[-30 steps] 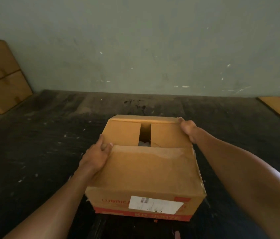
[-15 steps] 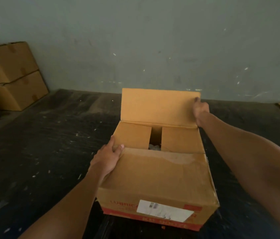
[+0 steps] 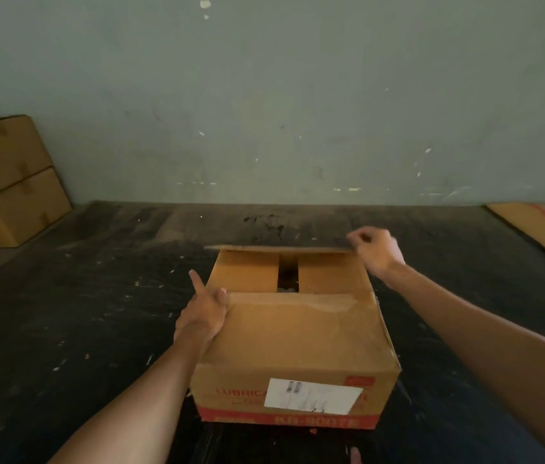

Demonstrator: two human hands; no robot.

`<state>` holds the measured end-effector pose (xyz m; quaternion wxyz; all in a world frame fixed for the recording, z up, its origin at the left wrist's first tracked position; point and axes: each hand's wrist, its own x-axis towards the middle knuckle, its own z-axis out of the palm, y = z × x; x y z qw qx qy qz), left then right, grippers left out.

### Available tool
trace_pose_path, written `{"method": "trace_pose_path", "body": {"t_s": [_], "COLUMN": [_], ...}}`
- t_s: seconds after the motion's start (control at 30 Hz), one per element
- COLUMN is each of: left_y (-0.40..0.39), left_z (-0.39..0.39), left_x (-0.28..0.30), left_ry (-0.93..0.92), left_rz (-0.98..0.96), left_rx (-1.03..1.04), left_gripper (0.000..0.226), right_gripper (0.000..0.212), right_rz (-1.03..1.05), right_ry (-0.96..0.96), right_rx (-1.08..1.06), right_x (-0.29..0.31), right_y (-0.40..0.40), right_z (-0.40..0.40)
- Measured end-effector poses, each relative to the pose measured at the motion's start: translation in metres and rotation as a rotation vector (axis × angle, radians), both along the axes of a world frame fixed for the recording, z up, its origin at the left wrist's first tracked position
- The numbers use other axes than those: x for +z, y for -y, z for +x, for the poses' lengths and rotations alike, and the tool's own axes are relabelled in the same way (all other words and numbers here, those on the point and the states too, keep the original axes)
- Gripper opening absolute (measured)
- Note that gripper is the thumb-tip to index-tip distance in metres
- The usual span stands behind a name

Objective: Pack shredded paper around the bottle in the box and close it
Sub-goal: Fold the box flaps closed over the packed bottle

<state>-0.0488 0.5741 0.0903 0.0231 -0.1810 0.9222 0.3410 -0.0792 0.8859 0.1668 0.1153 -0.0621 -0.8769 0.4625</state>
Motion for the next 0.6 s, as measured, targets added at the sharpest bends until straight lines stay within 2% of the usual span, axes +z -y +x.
{"method": "trace_pose_path", "body": {"t_s": [0.13,0.2,0.27,0.37,0.6], "left_y": [0.000,0.002,0.003,0.001,-0.003], "left_z": [0.011,0.014,0.016,0.022,0.024], "left_x": [-0.002,-0.004,-0.004,-0.005,-0.002], "left_ry": [-0.094,-0.103,-0.065,0.009,0.069], "left_rz": [0.026,-0.010,-0.061,-0.124,-0.278], "left_rx": [-0.049,-0.092,-0.118,-0.163,-0.215], "left_gripper": [0.073,0.063,0.052,0.054,0.061], "right_gripper": [0.035,0.046,0.056,0.069,0.076], "right_rz": [0.122,0.203,0.426,0.701,0.762], "right_ry": [0.136,0.193,0.218,0.243,0.305], "right_rx": [0.145,0.167,0.183,0.195,0.168], "right_x": [-0.036,-0.052,-0.067,-0.082,-0.084], "right_y": [0.002,0.007,0.014,0.022,0.029], "right_z": [0.033,0.042,0.050,0.060,0.065]}}
